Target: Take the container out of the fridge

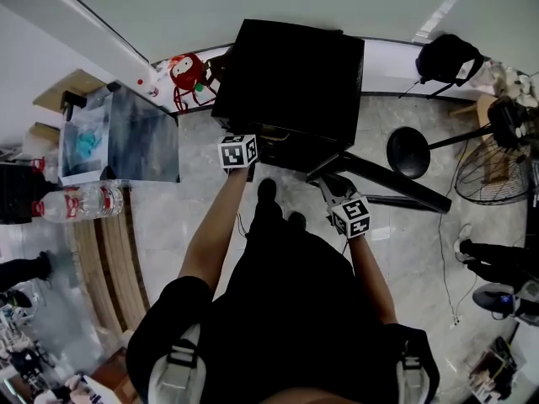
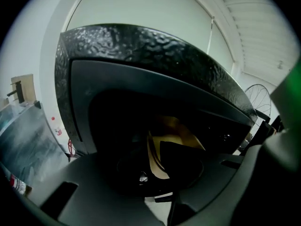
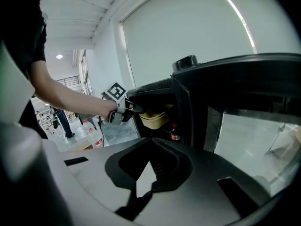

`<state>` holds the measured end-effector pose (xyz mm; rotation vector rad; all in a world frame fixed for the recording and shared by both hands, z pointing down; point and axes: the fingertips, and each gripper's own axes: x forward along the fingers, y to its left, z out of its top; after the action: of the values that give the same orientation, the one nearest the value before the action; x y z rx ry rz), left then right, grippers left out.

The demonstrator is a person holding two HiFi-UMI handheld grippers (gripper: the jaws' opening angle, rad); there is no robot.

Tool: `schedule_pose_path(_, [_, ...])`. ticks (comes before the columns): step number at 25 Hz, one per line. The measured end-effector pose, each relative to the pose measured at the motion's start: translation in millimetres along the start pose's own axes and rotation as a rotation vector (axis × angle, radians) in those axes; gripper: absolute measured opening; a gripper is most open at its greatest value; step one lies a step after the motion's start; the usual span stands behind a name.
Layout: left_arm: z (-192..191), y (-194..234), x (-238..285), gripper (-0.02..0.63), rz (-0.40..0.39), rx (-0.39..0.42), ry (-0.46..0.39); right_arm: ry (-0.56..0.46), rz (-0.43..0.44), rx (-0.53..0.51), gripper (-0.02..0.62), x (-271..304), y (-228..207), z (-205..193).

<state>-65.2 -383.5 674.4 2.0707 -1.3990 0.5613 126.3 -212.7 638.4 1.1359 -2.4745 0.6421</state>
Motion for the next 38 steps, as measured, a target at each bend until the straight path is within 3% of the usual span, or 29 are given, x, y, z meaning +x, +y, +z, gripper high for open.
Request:
schedule_pose_path(14, [0, -3, 20, 0.109, 0.003, 0.014, 0.051, 0.002, 0.003, 0.026, -0.002, 2, -1, -6])
schedule_pose_path(19, [-1, -2, 20, 0.041, 0.019, 0.014, 0.056, 0.006, 0.009, 0.021, -0.002, 1, 1, -7])
schedule_pose_path(29, [-10, 3, 13, 0.034, 0.056, 0.033, 0.069, 0.0, 0.012, 0.033, -0.002, -4, 4, -6])
schedule_pose_path(38, [-13, -1, 2, 0.034, 0.045, 0.0, 0.058, -0.002, 0.025, 0.039, -0.002, -6, 7, -11])
